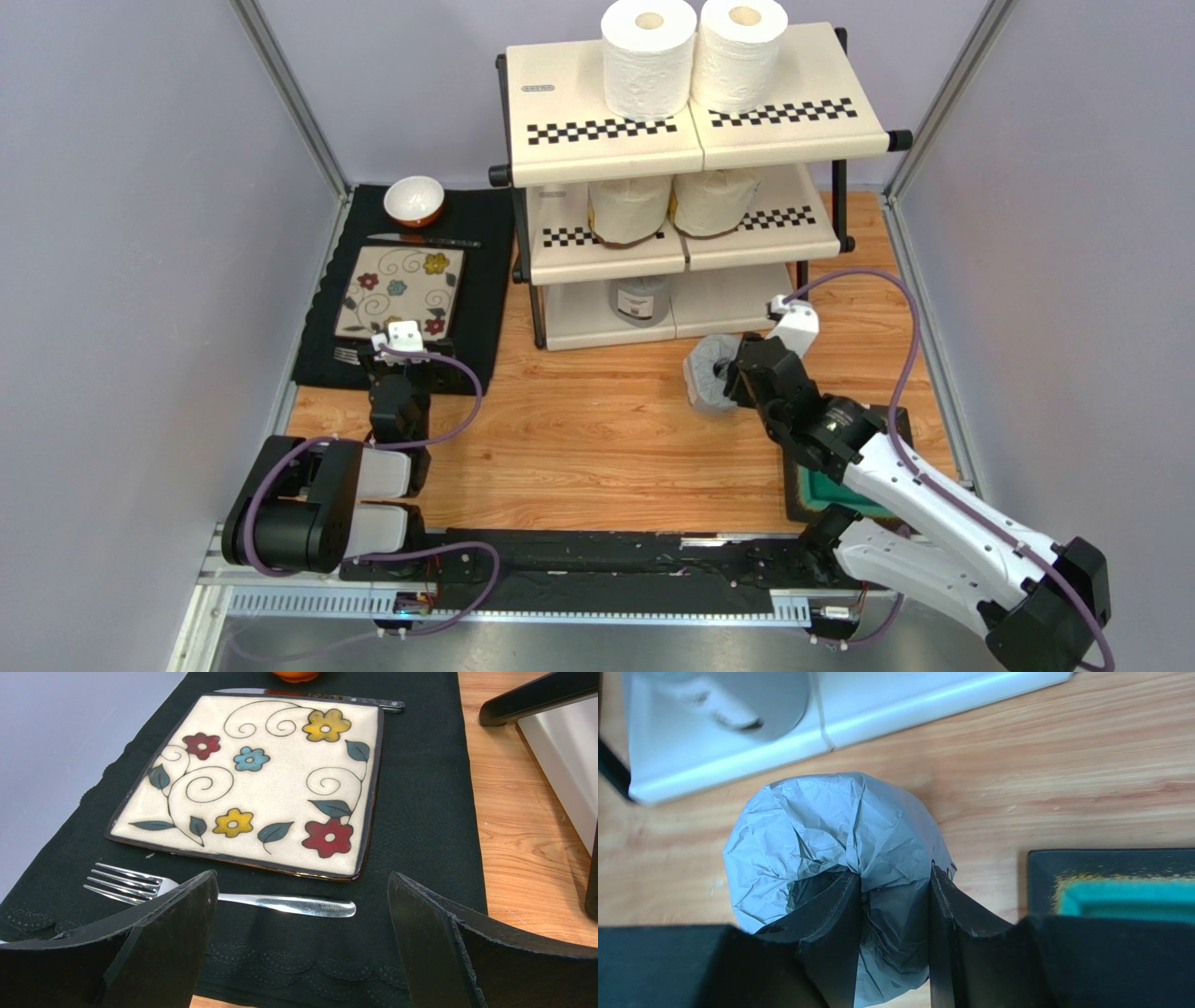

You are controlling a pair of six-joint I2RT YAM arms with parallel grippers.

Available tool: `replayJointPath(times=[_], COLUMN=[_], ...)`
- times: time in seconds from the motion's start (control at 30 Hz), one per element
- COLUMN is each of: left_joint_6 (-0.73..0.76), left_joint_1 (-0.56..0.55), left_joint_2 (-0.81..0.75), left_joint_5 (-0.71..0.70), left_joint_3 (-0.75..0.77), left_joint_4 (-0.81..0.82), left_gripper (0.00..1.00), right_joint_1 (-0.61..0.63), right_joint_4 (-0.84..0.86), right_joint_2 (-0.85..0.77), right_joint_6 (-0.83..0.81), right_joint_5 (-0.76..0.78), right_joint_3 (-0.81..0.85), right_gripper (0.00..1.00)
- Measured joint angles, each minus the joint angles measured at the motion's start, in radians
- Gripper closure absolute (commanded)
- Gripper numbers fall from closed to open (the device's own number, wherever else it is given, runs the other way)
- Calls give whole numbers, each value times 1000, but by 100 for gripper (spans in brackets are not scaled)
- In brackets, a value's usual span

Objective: Place and organize the paper towels onto the shelf

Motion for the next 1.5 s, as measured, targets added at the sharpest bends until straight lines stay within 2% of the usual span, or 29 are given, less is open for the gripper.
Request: replayJointPath(times=[0.23, 0.57, 0.9, 1.17, 1.5], left_joint_6=[0, 0, 0, 0, 0], left_joint_1=[0, 0, 0, 0, 0], left_joint_2=[0, 0, 0, 0, 0], left_joint_5=[0, 0, 0, 0, 0], left_joint_3=[0, 0, 0, 0, 0], left_joint_4=[0, 0, 0, 0, 0], left_gripper=[1, 1, 1, 1, 1], right_joint_1=[-145, -269, -321, -334, -339], right_joint_4=[180, 429, 624, 768, 906], right_joint_2=[-12, 202, 239, 349, 441], right_joint_6=[-13, -38, -75, -80, -68], right_joint_5=[26, -5, -82, -144, -148], right_joint_3=[-29, -29, -29, -33, -39], right_gripper=[72, 72, 71, 72, 72])
